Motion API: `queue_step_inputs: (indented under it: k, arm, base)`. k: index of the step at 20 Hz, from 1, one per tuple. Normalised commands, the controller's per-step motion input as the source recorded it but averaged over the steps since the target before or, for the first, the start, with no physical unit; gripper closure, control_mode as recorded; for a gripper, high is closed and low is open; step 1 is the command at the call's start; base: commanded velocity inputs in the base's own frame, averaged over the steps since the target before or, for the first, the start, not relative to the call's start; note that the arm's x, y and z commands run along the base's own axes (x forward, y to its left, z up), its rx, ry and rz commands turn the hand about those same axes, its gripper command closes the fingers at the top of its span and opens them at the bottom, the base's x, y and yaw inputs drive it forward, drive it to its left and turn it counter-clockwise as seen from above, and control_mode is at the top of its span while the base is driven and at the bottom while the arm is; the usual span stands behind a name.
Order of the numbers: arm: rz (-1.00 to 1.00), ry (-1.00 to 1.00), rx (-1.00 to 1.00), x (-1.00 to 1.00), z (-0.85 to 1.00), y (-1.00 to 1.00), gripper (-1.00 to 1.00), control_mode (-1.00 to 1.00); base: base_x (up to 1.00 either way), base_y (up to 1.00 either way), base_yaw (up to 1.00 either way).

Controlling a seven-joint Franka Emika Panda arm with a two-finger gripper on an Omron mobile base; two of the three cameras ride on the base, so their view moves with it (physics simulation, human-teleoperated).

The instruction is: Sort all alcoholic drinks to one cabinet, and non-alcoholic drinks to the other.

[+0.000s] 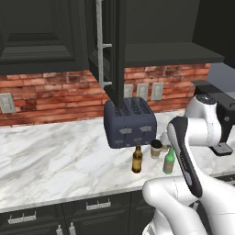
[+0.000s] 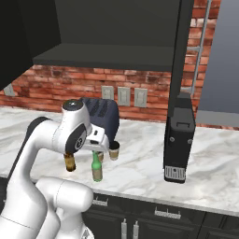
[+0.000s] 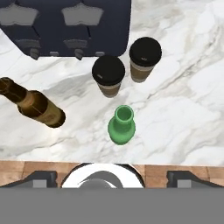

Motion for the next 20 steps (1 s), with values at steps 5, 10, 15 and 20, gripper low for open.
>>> queue_step_inputs:
  k: [5, 10, 15, 20]
  arm:
    - [-0.01, -0.12, 0.00, 0.00, -0.25, -0.02, -1.00, -1.00]
    - [-0.02, -0.13, 0.00, 0.00, -0.22, 0.00, -1.00, -1.00]
    - [-0.03, -0.07, 0.00, 0.00, -0.16, 0.00, -1.00, -1.00]
    - [-0.04, -0.02, 0.00, 0.00, -0.17, 0.00, -1.00, -1.00]
  base:
    - [0.00, 0.00, 0.00]
    - [0.00, 0.00, 0.00]
    - [0.00, 0.00, 0.00]
    - [0.00, 0.00, 0.00]
